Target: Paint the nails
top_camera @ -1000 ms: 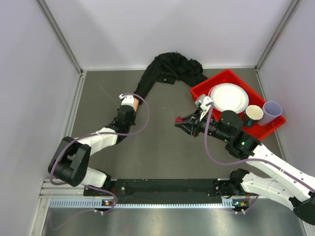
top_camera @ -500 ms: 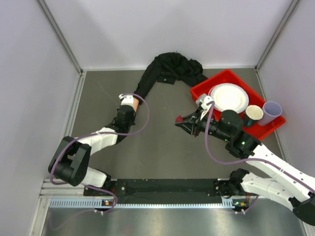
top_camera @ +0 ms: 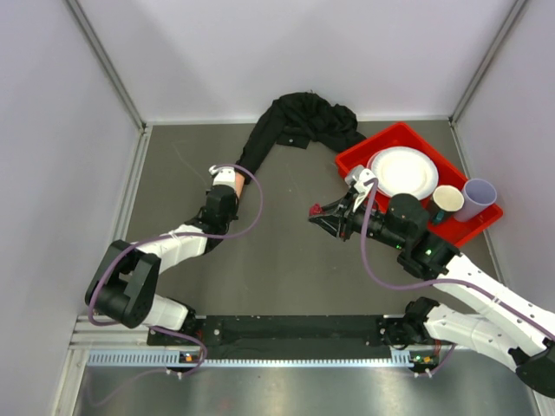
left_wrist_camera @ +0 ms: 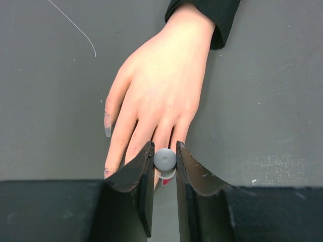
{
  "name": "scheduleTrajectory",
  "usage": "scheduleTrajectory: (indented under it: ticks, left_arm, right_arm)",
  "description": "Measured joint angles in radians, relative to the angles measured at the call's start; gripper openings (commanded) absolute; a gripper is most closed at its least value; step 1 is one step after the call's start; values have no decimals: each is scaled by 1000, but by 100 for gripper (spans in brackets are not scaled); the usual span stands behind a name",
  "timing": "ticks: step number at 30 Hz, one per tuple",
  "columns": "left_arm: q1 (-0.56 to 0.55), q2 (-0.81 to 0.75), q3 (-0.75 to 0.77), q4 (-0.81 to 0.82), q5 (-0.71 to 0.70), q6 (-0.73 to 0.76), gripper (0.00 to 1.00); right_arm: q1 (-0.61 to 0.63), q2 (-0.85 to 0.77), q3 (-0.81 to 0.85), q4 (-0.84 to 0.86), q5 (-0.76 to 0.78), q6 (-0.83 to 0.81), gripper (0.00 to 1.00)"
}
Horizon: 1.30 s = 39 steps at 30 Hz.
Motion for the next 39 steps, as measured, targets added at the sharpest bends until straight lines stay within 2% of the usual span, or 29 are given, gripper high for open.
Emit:
scheduleTrajectory:
  ticks: [24,39]
  left_arm:
    - [1,26,12,27,7,3,0]
    - [1,3,12,-21,8,-5,0]
  right_arm:
    - [0,2,0,1,0,0,0]
    - [-4,6,0,11,-5,5,0]
